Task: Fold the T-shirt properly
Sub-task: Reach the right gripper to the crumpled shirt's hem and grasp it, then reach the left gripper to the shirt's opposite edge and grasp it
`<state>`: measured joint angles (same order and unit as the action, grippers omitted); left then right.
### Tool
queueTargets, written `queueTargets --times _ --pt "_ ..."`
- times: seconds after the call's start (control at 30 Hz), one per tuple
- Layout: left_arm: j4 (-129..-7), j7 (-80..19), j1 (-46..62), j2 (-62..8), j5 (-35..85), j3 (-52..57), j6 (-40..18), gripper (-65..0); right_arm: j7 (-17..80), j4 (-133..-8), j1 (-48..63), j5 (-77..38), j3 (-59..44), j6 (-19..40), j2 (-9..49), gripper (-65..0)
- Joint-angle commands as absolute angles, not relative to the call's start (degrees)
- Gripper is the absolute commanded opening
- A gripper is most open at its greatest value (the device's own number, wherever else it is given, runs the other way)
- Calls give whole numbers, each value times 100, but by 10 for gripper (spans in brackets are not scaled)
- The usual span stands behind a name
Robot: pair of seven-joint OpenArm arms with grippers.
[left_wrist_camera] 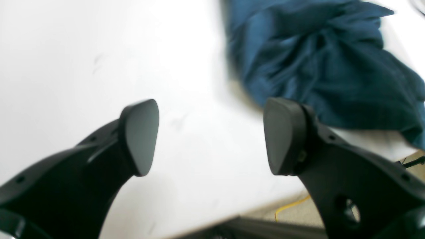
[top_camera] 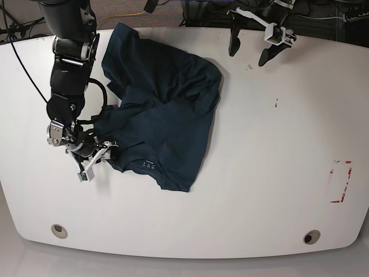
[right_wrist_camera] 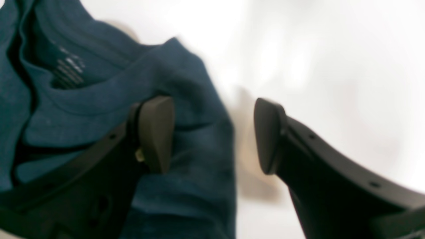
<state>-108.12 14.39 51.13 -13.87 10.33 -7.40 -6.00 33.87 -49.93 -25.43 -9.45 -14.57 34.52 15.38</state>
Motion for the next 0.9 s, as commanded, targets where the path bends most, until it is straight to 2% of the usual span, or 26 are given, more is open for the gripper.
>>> queueTargets --times 0.0,0.2,0.27,0.4,0.47,0.63,0.87 --pt "-10800 1429 5112 -1402 1033 -840 -593 -192 3020 -5033 -2695 -1042 -1464 3468 1596 -281" --pt "-10765 892 4743 -1385 1042 -1033 -593 -192 3020 -5059 -2536 -1042 -1095 3424 1455 -289" --pt "-10756 796 4576 -1385 1042 -1130 -593 -192 2985 -5042 -2527 -1042 -963 3424 1464 -317" --pt "-10756 365 4259 -1385 1051 -1262 -593 -192 2985 -5077 -2519 -1042 -954 3424 1420 -509" --pt "-10756 -40 4022 -1385 1059 -1349 -593 -192 2985 -5077 -2519 -1042 -945 3424 1420 -639" --pt "-10554 -541 3521 -1385 1059 -1534 -593 -192 3002 -5209 -2519 -1051 -945 3424 1420 -650" --pt "-10044 -655 3160 -1226 1059 -1719 -620 -192 3292 -5684 -2484 -1051 -945 3433 1429 -650"
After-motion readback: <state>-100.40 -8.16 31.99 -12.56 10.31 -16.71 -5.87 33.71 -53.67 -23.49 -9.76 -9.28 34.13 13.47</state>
